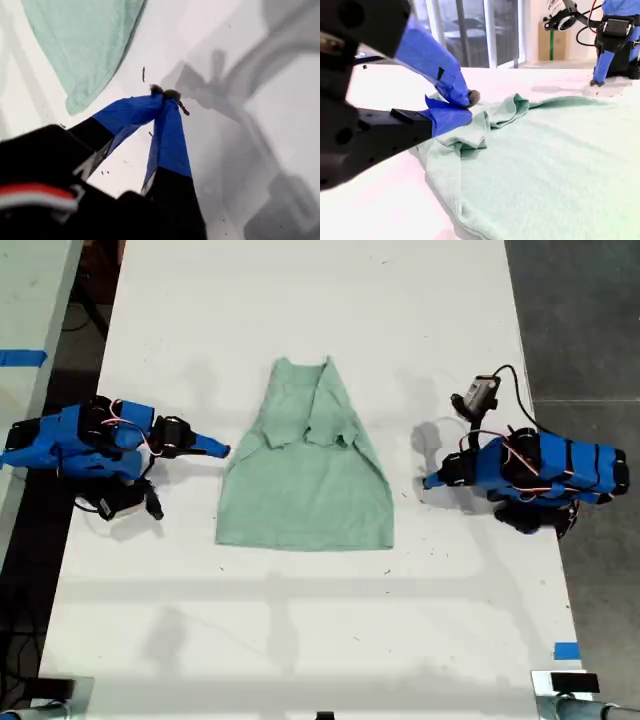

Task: Fold t shirt

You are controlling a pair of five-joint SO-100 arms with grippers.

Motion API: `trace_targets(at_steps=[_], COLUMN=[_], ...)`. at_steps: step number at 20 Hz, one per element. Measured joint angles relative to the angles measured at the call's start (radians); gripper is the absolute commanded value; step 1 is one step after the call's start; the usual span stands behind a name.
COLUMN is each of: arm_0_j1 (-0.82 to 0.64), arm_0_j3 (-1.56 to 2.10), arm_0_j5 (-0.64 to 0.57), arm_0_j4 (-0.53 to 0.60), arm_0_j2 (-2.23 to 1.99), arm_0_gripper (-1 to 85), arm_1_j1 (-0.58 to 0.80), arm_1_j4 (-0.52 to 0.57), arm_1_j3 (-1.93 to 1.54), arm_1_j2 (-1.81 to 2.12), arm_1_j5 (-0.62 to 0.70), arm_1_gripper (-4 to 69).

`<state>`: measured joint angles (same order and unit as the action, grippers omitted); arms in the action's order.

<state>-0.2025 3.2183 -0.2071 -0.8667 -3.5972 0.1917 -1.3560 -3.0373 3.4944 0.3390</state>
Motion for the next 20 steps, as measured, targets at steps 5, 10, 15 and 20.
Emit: trace_targets(at_steps=[5, 10, 15, 20], arm_0_j1=[0.002, 0.002, 0.002, 0.002], arm_0_j3=[0.0, 0.0, 0.0, 0.0], arm_0_j5=[0.0, 0.0, 0.0, 0.0], arm_0_j4=[0.0, 0.0, 0.0, 0.0], arm_0_j2=[0.0, 0.0, 0.0, 0.0], arm_0_gripper=[0.0, 0.0, 0.0, 0.0], arm_1_j1=[0.012, -0.11, -0.21, -0.218], arm_1_j4=[-0.025, 0.002, 0.121, 0.245], arm_1_j3=[0.199, 0.839, 1.111, 1.043], arm_1_j2=[-0.209, -1.147, -1.752, -1.815], arm_1_j5=[-0.158, -0.262, -0.302, -0.359], arm_1_gripper=[-0.9, 18.1, 14.4, 4.1])
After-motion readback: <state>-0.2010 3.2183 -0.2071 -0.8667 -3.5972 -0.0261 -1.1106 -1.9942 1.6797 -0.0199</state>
